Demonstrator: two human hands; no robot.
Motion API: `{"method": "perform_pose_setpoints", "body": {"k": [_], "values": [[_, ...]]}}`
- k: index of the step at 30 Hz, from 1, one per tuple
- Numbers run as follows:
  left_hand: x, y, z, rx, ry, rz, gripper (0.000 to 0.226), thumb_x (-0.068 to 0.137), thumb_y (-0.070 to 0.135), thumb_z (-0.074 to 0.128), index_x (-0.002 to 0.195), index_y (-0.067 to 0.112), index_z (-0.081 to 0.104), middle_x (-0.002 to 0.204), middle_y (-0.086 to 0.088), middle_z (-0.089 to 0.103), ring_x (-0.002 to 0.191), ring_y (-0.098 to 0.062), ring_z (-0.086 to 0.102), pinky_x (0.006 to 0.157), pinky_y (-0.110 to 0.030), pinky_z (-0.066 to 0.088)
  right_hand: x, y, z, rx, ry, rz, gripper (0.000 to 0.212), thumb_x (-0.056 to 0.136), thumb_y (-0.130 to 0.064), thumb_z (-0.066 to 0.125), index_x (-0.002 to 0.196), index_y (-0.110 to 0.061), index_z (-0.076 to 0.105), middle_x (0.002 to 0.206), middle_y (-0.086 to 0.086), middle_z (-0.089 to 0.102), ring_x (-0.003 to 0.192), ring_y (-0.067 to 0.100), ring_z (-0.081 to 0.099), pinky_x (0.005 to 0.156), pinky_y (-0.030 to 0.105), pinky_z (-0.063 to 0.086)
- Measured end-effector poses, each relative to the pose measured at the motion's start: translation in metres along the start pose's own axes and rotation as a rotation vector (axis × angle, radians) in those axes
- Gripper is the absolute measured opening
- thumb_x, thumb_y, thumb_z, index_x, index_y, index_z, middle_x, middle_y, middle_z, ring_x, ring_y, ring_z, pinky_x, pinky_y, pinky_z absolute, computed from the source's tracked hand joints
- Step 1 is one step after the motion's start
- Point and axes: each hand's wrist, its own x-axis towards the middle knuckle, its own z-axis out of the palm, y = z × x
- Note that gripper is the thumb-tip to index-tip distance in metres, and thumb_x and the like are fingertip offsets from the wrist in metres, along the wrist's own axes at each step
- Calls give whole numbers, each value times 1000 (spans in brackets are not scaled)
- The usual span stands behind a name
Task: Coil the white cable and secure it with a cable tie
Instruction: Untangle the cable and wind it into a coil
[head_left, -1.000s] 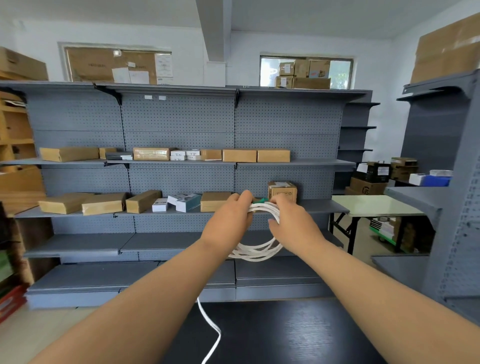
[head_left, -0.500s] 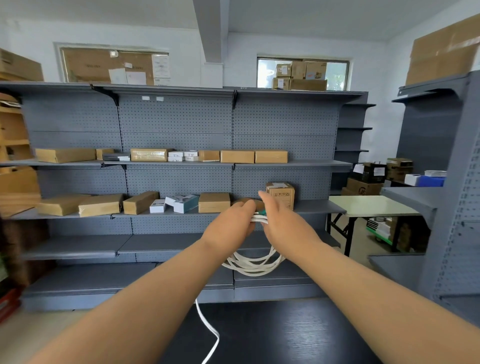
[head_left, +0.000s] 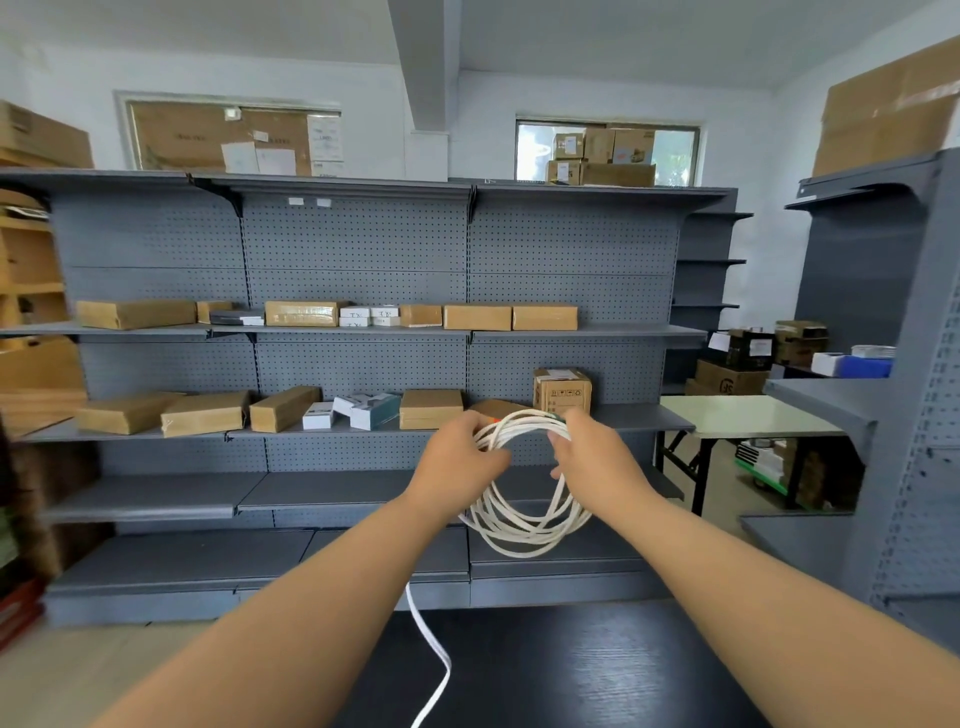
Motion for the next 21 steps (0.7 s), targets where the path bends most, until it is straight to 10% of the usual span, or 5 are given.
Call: {"method": "perform_pose_setpoints", "body": {"k": [8,15,21], "values": [[2,0,-6,241,66,201,9,89,14,53,96,18,50,78,-3,57,71,-24,54,65,-35,46,0,-3,-9,11,-15,-120,22,96,-24,47,116,-15,48,102,6,58,91,25,58,72,33,46],[8,4,-9,514,72,296,24,87,15,53,111,14,57,99,-11,58,91,-31,57,74,-43,48,-7,-13,-12,-191,40,-335,57,90,-20,56,140,-17,29,141,7,34,123,27,44,98,37,40],[12,3,-7,553,28,317,22,89,16,53,110,10,58,104,-11,59,95,-29,57,77,-37,46,-5,-17,-3,-282,-137,-269,28,99,-23,39,124,-11,41,112,12,56,89,28,52,72,38,42]]}}
